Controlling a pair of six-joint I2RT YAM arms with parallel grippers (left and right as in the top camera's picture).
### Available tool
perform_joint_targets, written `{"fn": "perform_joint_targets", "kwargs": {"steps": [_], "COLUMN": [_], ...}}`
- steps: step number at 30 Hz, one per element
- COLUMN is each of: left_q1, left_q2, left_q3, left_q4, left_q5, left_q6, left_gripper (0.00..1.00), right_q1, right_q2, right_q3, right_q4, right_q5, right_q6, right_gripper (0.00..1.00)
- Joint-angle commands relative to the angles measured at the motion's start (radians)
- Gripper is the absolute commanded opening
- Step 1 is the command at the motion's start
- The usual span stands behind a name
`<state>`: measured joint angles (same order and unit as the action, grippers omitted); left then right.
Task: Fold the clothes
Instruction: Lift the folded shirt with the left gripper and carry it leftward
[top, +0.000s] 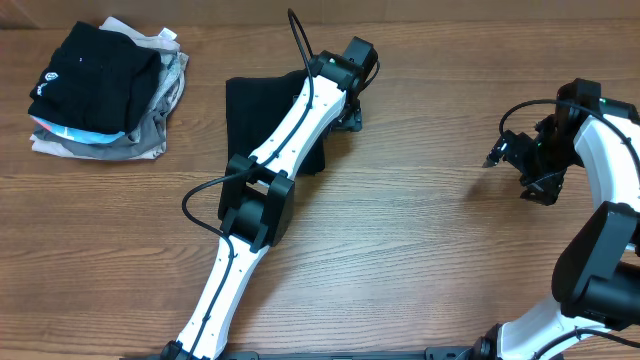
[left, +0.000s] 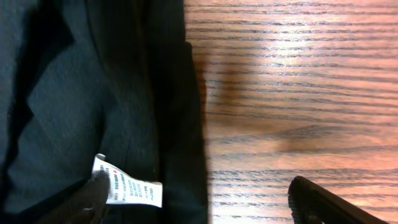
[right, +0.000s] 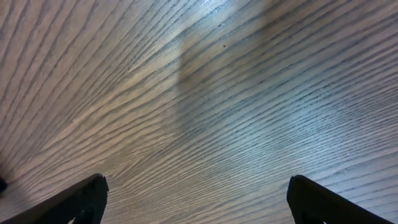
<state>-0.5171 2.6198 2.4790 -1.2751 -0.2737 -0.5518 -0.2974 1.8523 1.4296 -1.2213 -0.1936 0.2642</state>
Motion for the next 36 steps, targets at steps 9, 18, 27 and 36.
{"fn": "perform_joint_targets", "kwargs": {"steps": [9, 18, 27, 36], "left_q1": [0.008, 0.009, 0.014, 0.052], "left_q2": [0.026, 0.026, 0.026, 0.025], "left_q3": [-0.033, -0.121, -0.226, -0.136], "left_q4": [-0.01, 0.027, 0.1, -0.002], "left_q5": [-0.08, -0.099, -0.096, -0.096], "left_q6": [0.082, 0.081, 0.081, 0.246], "left_gripper": [0.91, 0.81, 0.25, 0.04], "right_q1": [0.003, 0.003, 0.003, 0.003], "right_q2": [-0.024, -0.024, -0.024, -0.024], "right_q3": [-0.006, -0.006, -0.006, -0.006], "right_q4": [0.007, 0.009, 0.013, 0.012], "right_q5": [0.009, 0.009, 0.009, 0.009], "right_q6": [-0.007, -0.007, -0.007, -0.007], "right_gripper": [0.96, 0.96, 0.96, 0.96]}}
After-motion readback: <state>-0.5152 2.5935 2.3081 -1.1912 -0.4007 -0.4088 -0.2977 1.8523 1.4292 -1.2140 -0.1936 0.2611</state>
